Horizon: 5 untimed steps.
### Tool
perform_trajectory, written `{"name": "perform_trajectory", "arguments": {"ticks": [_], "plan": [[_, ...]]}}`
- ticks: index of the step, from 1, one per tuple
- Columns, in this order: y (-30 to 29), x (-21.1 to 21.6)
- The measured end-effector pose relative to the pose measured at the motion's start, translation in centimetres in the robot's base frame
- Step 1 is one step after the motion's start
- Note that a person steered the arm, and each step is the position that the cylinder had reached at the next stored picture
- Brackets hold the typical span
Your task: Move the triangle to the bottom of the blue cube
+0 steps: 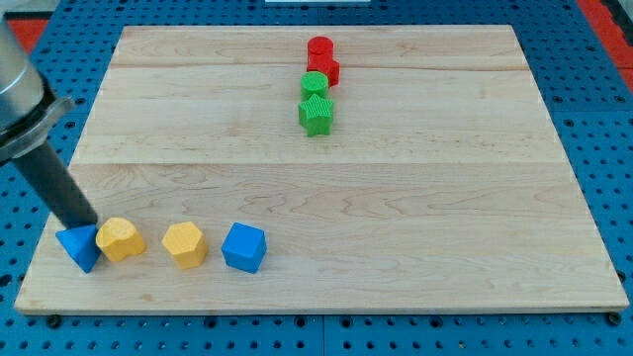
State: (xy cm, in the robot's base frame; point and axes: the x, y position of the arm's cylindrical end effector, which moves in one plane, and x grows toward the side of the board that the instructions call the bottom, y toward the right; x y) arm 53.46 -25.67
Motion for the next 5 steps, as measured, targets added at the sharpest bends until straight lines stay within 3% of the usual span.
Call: {"name": "perform_trajectory", "arguments": {"ticks": [2, 3, 5], "plan": [[0.2, 4.4], [0.0, 4.5], [-3.8, 7.9]]}}
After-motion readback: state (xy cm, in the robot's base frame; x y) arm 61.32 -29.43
